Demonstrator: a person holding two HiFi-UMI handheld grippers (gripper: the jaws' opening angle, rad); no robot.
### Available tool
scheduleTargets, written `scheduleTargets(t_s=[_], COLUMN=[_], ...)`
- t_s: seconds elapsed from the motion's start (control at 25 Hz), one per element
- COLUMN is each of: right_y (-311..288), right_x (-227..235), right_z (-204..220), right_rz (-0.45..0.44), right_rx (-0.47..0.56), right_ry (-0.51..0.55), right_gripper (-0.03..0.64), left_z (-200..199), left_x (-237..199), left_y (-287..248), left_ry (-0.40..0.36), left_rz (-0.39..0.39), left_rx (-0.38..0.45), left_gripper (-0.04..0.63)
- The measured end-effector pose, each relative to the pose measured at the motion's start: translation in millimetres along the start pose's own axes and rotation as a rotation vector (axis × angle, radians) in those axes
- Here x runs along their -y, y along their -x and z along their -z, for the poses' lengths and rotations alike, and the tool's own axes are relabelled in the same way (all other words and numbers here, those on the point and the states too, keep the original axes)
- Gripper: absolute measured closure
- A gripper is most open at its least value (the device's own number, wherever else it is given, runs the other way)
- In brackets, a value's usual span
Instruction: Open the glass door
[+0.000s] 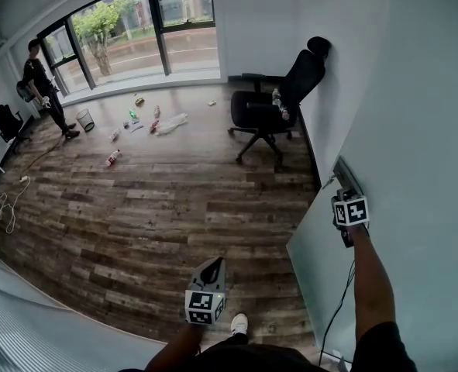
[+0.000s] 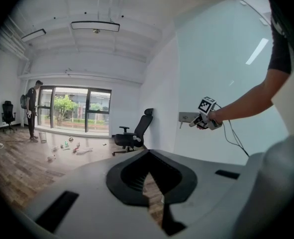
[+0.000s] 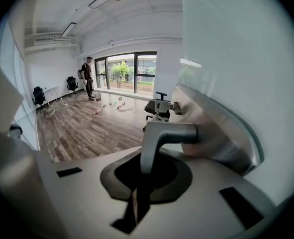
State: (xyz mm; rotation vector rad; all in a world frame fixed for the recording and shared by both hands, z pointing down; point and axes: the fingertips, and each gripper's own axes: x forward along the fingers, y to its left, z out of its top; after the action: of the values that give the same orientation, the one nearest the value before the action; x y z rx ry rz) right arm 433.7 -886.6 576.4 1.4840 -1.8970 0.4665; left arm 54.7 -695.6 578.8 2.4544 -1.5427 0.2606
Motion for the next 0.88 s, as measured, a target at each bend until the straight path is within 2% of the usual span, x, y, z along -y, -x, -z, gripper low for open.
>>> scheduleTargets(t_s=[0.16,0.36,0.48,0.64,0.76,0.88], right_y=[3.5,23.0,31.3,72.8,118.6,161.2], right_x=[-3.4,-0.3,2.4,0.4,-19.7,-58.1], right_z=[2.0,0.2,-8.0,-17.0,-19.4,-12.0], right_rz=[0.046,0.126,0.138,0.236,0.280,0.251], right_rx=[-0.107,-0.180,-0.074,0.115,0.266,0.376], right_ry=[0.104,0.180,0.144,0.143,0.127,0.103], right_gripper=[0.598,0.523,0.502,0.480,0.480,0.480], left_z=[4.6,2.5,0.3,2.7,1.0,-4.2], left_x=[-3.0,8.1,10.5,9.6,15.5,28.0], left_y=[7.0,23.3,31.6,48.0,61.1,76.7], left_ry=[-0.001,0.007,0.003,0.005,0.004,0.000], left_rz=[-0.018,-0.012,-0.016,-0.033,-0.040,-0.039], left_rx=[-0.005,-0.003,0.006,0.016,0.033,0.052], left_gripper=[0.594,0.594,0.594,0.594,0.594,0.594])
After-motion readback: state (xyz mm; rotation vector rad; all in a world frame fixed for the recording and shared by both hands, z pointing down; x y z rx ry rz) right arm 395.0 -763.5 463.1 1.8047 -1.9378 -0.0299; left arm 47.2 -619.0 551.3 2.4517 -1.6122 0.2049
